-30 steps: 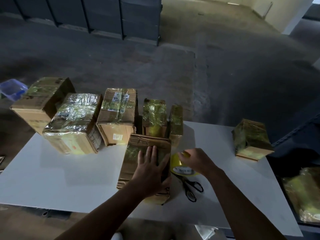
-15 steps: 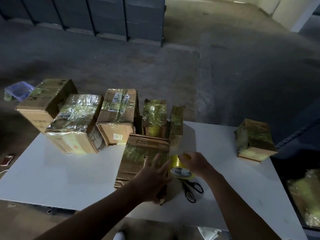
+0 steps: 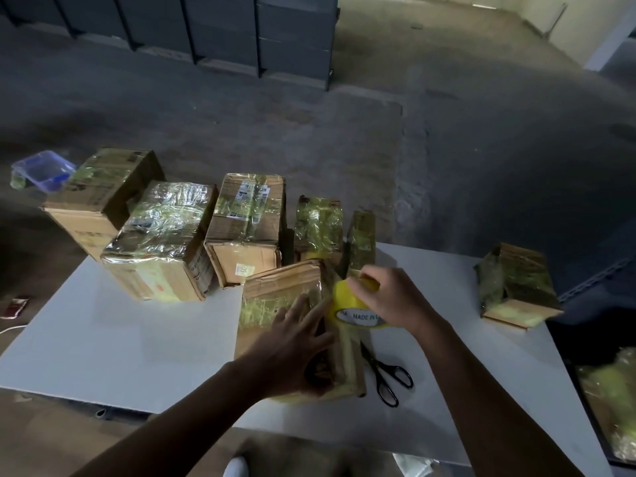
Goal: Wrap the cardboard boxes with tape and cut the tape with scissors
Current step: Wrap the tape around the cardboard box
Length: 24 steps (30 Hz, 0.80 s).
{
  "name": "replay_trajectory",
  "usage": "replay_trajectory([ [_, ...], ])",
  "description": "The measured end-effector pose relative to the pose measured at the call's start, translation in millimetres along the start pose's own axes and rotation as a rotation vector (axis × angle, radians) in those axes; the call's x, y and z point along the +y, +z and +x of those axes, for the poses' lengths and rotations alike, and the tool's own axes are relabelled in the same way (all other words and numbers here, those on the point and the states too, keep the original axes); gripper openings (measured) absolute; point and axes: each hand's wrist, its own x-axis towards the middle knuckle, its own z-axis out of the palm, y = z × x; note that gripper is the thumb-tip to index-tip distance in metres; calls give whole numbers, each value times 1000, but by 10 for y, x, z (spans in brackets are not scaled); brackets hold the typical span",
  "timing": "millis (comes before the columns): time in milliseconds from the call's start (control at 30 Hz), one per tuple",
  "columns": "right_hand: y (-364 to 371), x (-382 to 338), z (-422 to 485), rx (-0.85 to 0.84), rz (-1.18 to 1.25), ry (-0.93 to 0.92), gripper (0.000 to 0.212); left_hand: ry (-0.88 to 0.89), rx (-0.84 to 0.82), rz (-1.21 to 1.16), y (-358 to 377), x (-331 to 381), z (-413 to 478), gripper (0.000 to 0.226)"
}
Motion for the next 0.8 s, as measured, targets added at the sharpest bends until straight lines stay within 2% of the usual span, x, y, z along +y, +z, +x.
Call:
replay_trajectory([
  [100,31,-103,60,-4,84,-36,31,-26,28,-4,23,-109,-98,70],
  [267,133,-207,116,13,43,-64,39,-1,67,-32,84,-256,-241,70],
  [400,150,-157,90,-54,-244,-50,41,22,109,-116,128,-383,-381,70],
  [533,276,-230,118,-59,-138,-18,47,48,157,-149,156,-568,-498,71],
  [667,316,-425,237,-113,-87,-18,37,9,208,-208,226,-769,-703,71],
  [800,424,-532,268,-131,-3,-1,35,-51,240,-289,359,-853,-909,69],
])
